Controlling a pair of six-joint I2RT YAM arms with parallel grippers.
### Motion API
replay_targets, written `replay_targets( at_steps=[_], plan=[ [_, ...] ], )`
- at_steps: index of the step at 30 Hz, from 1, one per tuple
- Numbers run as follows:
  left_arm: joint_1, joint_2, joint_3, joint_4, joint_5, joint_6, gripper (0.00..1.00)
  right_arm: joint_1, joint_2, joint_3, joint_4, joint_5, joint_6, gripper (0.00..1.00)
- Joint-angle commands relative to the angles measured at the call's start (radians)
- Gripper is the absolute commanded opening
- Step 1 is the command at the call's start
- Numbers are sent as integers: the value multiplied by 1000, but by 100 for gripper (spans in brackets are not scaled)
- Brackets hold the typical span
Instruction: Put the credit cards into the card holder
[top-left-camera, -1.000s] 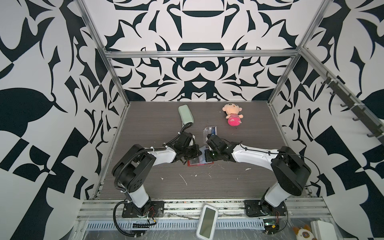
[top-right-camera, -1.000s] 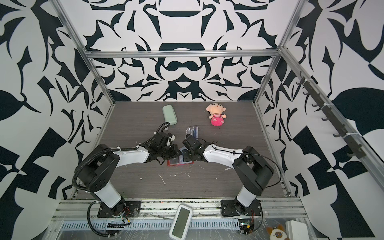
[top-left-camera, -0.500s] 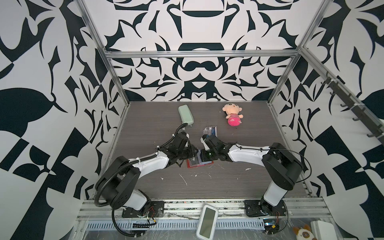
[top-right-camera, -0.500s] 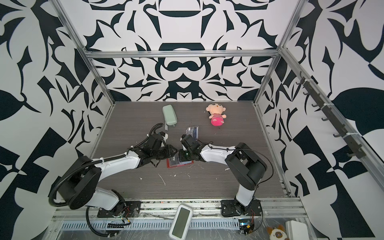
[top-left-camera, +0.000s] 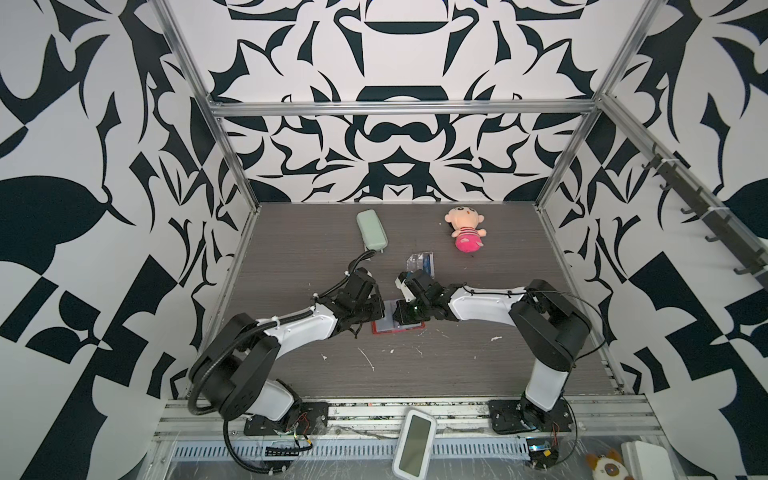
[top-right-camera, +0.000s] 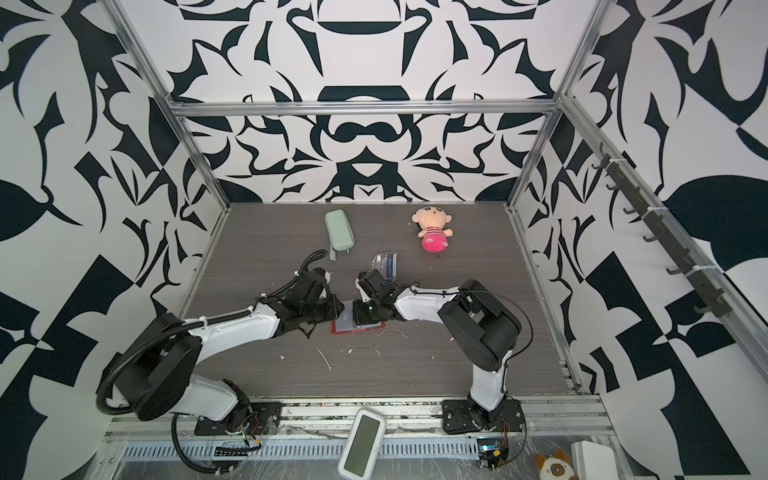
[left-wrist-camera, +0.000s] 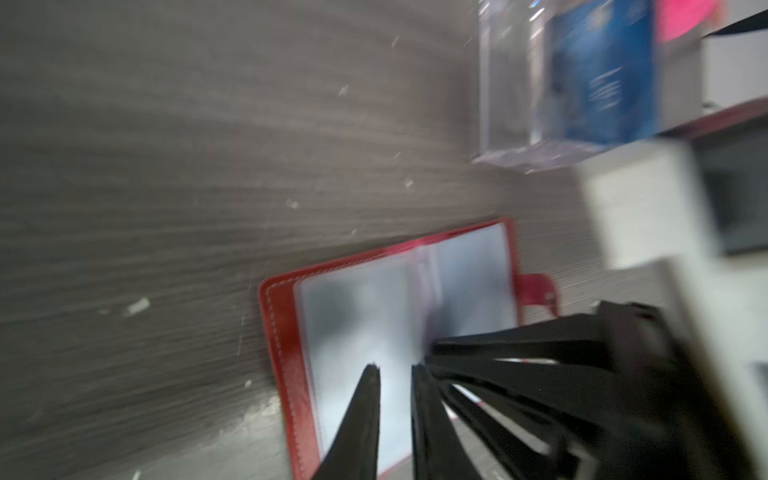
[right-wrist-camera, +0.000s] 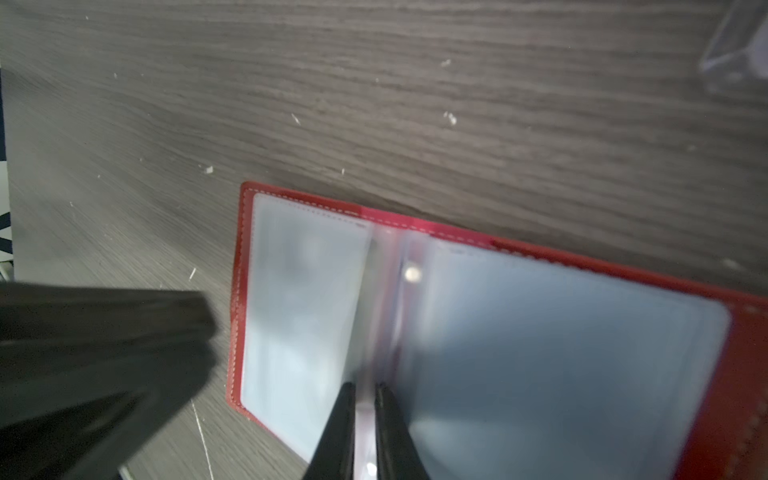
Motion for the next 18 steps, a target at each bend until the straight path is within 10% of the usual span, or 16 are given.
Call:
replay_targets(
  at_steps=[1, 18],
  plan=[
    [-2, 43, 17, -17, 23, -12, 19, -2, -52, 25, -37, 50, -22, 15],
    [5, 68, 257, -215, -58, 99, 30, -134, -292, 79, -299, 230, -143, 21]
  ],
)
